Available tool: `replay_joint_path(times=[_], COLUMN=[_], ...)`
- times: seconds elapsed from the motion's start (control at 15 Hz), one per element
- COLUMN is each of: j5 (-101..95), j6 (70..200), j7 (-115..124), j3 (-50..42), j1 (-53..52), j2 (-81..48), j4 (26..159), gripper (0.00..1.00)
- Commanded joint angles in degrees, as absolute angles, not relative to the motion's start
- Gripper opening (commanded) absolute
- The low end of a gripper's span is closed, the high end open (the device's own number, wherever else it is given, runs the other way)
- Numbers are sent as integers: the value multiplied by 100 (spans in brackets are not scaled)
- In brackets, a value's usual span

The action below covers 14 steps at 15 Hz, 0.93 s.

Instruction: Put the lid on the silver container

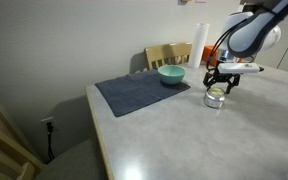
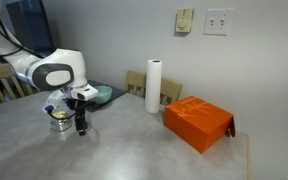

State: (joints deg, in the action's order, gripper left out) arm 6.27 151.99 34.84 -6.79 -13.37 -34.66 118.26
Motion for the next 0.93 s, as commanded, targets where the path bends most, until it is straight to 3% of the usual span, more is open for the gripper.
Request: replay_joint_path(times=[0.0,0.07,0.33,0.4,0.47,0.53,0.67,0.87], j5=[699,696,641,631,632,631,619,596], j6=[15107,15108,15069,15065,15063,15061,15047,15021], j7=[3500,3490,3517,3544,3536,3543,3545,3520], j3=[-553,-539,-543,-557,-551,-554,-567,-580], j1=[-1278,-1272,-1299,-1310,-1303,-1304,-1305,-1299], j2=[-3198,-3187,-3129,-3122,-3117,-3110,-3104,-3084], j4=[12132,12147,12157,12159,12163,12175,12202,12222], gripper=[84,72,47,74,84,86,97,100])
